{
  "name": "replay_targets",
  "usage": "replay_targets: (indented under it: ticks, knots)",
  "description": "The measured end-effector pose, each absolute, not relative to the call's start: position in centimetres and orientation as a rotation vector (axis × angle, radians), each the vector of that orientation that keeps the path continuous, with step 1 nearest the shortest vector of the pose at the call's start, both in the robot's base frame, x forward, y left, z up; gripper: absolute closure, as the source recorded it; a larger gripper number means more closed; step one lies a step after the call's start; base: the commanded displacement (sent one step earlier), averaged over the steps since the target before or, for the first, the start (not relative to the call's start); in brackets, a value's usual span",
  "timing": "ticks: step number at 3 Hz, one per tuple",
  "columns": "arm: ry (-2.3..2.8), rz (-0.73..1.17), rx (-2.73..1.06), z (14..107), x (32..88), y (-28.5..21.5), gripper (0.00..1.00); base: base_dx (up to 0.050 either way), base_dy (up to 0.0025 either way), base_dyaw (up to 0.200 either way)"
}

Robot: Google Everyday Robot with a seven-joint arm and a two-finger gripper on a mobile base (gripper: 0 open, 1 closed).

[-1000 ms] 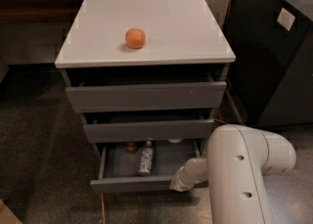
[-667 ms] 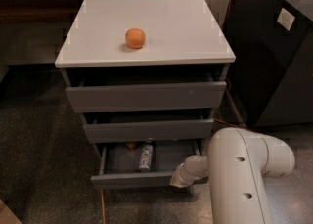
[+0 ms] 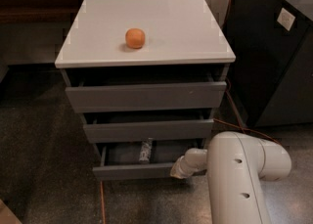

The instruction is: Close bottom drawer

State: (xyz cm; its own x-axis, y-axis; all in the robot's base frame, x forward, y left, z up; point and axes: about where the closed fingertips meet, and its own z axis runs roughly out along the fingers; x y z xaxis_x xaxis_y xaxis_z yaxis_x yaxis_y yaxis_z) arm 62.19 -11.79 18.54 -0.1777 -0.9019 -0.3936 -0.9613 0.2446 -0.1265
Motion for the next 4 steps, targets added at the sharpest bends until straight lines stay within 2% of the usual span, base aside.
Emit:
replay_targets:
  ticks: [4]
  knots:
    - [2.096,0.104,-1.592,18.7,69.1,-13.4,1.0,0.0,0.0,0.0]
